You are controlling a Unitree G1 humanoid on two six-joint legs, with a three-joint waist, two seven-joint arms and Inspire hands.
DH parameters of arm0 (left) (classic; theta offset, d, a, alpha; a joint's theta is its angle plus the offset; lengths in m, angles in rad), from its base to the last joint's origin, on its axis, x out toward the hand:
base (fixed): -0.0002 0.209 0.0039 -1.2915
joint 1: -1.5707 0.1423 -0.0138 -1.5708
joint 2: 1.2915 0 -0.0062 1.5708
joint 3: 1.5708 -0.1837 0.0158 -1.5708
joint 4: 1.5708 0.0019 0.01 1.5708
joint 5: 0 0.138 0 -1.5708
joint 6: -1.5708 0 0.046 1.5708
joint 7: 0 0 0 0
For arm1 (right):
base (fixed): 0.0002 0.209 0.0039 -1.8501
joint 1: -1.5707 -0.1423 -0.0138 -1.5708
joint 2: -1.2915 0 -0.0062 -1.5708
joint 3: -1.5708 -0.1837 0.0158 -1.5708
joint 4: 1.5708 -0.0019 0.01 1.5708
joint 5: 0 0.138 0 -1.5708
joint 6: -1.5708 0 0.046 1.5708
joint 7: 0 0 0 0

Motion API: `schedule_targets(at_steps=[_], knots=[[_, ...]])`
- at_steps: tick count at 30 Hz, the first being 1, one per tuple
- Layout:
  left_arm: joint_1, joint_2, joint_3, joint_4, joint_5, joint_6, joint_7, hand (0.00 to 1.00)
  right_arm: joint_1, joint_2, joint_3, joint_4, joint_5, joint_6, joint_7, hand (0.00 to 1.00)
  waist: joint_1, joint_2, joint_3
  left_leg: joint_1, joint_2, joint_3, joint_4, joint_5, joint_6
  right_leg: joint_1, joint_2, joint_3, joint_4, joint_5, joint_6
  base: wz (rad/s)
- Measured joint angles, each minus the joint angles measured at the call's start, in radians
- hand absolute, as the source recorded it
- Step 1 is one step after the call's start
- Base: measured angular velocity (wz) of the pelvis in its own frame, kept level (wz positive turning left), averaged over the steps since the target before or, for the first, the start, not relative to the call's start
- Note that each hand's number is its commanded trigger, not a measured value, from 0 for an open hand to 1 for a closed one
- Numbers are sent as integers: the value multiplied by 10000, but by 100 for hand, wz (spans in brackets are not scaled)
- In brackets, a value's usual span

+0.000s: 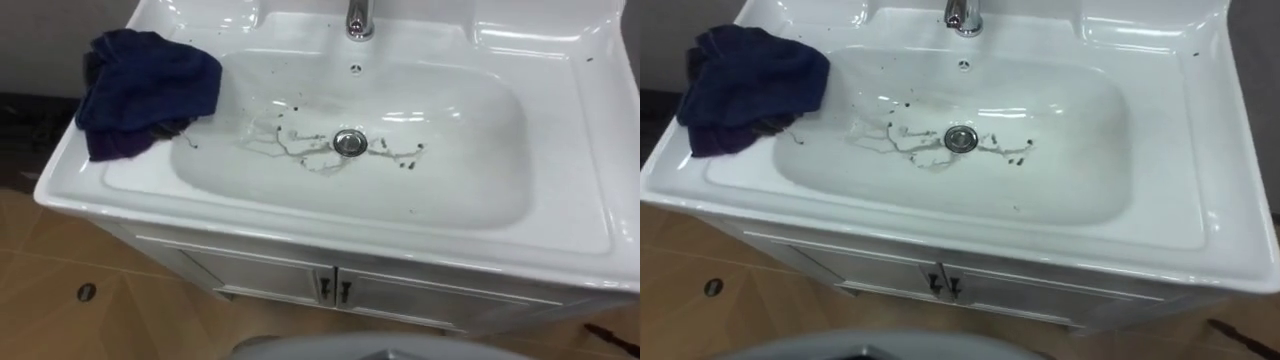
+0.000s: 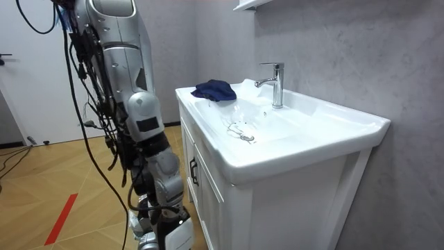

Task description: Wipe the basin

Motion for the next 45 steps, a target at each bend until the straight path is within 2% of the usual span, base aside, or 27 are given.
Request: schedule_targets(at_steps=[3, 5, 7, 8, 11, 13, 14, 16, 20, 22, 24, 25, 29, 31, 35, 38, 45], knots=[[97, 30, 176, -710, -150, -284, 927, 0, 42, -126, -69, -38, 21, -166, -192, 0, 53, 5, -8, -107, -78, -204, 84, 0, 1, -37, -27, -89, 38, -80, 27, 18], [243, 35, 254, -1513, -232, -453, 1632, 0, 83, -187, -86, -111, 55, -236, -297, 0, 225, 66, -53, -138, -83, -253, 112, 0, 1, -83, -43, -171, 54, -80, 28, 7], [371, 44, 421, -2353, -503, -947, 2567, 0, 89, -251, -80, -139, 57, -379, -450, 0, 383, 73, -66, -129, -81, -246, 102, 3, 2, -87, -67, -200, 125, -80, 28, 0], [370, 45, 488, -2534, -567, -1034, 2762, 0, 88, -264, -81, -156, 57, -428, -511, 0, 433, 93, -74, -126, -85, -252, 105, 3, 3, -86, -67, -223, 161, -80, 28, 0], [302, 46, 1048, -4037, -634, -1248, 3655, 0, 152, -271, -176, -267, 52, -658, -622, 0, 640, 77, -93, -137, -87, -273, 97, 3, 3, -125, -67, -211, 192, -90, 24, 0], [316, 79, 1360, -5527, -630, -1625, 4588, 0, 280, -295, -171, -419, 26, -766, -710, 0, 745, 56, -110, -186, -95, -285, 78, 4, 3, -209, -76, -216, 203, -91, 23, 0], [319, 105, 1357, -5812, -627, -1771, 4828, 0, 285, -302, -151, -428, 25, -786, -724, 0, 791, 68, -118, -197, -98, -286, 80, 4, 5, -217, -79, -219, 203, -90, 25, 0], [309, 301, 1373, -6766, -596, -2073, 5517, 0, 418, -298, -151, -452, -1, -850, -691, 0, 853, 132, -156, -183, -102, -279, 86, 5, 7, -211, -76, -198, 215, -80, 37, -2], [281, 402, 1716, -8632, -106, -2195, 6358, 0, 543, -308, -212, -548, 45, -963, -701, 0, 900, 262, -166, -168, -103, -314, 88, 2, 9, -206, -56, -165, 212, -75, 36, -2], [267, 854, 1714, -9586, -102, -2465, 6706, 0, 571, -311, -200, -517, 66, -964, -721, 0, 795, 423, -150, -176, -103, -340, 90, 3, 9, -200, -59, -203, 221, -73, 38, 5], [101, 1142, 1756, -10103, 129, -2525, 6872, 0, 638, -309, -165, -513, 3, -962, -716, 0, 784, 589, -151, -181, -112, -365, 95, 2, 10, -214, -58, -172, 249, -73, 38, 0], [-8, 1251, 1790, -10436, 405, -2584, 6964, 0, 749, -311, -157, -510, 9, -962, -712, 0, 817, 628, -101, -175, -111, -344, 68, 1, 11, -251, -60, -138, 279, -73, 38, -7], [-3, 1275, 2133, -11557, 1019, -2791, 6968, 0, 812, -330, -136, -512, 54, -1009, -676, 0, 682, 783, -99, -85, -97, -202, 13, 2, 12, -284, -50, 46, 361, -76, 38, -14], [-5, 1285, 2119, -11968, 1176, -3036, 6934, 0, 804, -342, -116, -492, 89, -1085, -601, 0, 538, 752, -88, -85, -111, -170, 36, 4, 12, -297, -53, 70, 367, -87, 24, -5], [-43, 1285, 2067, -12013, 1452, -3104, 6900, 0, 822, -338, 51, -376, 117, -1089, -591, 0, 379, 667, -79, -61, -95, -50, 64, 4, 11, -372, -30, 312, 374, -105, 10, -14], [-51, 1284, 1945, -12133, 1782, -3099, 6868, 0, 860, -311, 50, -354, 149, -1086, -609, 0, 172, 602, -40, -102, -90, -40, 94, 3, 12, -396, -27, 350, 367, -107, 14, -2], [-274, 1285, 990, -12411, 2695, -3098, 6630, 0, 1019, -238, 52, -334, 131, -988, -538, 0, -332, 516, -3, -100, -84, -81, 26, -1, 18, -403, -7, 405, 345, -87, 35, -1]])
